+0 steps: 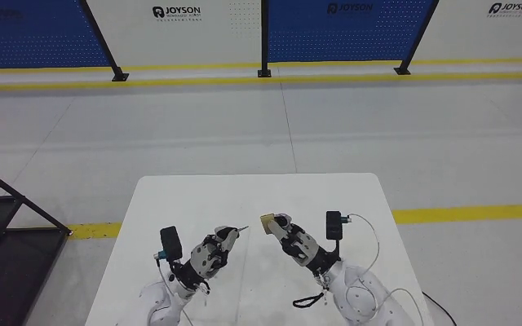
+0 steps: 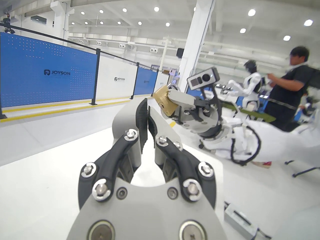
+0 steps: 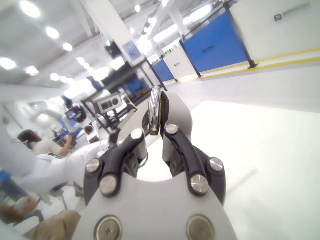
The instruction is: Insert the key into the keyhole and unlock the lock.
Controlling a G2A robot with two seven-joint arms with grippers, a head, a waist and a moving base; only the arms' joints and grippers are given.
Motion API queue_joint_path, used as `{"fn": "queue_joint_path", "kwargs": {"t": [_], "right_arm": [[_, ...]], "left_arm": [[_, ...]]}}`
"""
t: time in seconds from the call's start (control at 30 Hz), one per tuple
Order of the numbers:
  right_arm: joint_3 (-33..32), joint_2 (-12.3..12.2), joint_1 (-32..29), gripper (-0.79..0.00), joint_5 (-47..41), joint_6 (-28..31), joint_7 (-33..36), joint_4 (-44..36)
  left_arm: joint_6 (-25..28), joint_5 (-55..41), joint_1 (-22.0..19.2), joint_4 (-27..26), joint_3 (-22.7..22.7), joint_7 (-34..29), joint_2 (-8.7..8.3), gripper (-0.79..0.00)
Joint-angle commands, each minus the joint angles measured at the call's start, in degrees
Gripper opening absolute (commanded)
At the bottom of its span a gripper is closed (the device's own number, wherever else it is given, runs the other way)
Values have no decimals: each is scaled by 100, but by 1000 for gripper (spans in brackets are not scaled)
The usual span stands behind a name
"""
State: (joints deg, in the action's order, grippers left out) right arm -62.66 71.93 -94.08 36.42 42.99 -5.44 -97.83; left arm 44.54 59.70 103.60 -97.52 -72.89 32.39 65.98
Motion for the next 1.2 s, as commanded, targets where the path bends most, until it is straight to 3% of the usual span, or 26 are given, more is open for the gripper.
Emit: {"fn": "queue_joint_path", "kwargs": {"t": [0.0,0.23,0.53,1.17], "right_arm": [[154,44,73,-785,53,290,-442,139],[590,215,345,-785,477,741,-1617,643],[746,318,444,-785,1055,916,-2431,1015],[764,328,454,-785,1109,935,-2450,1086]], "left_arm": [[216,-540,-124,166,174,-17,31,-785],[1346,-1846,-455,586,659,-240,90,-785],[1346,-2045,-470,428,763,-361,45,-785],[1227,-1157,-570,586,658,38,149,-785]]}}
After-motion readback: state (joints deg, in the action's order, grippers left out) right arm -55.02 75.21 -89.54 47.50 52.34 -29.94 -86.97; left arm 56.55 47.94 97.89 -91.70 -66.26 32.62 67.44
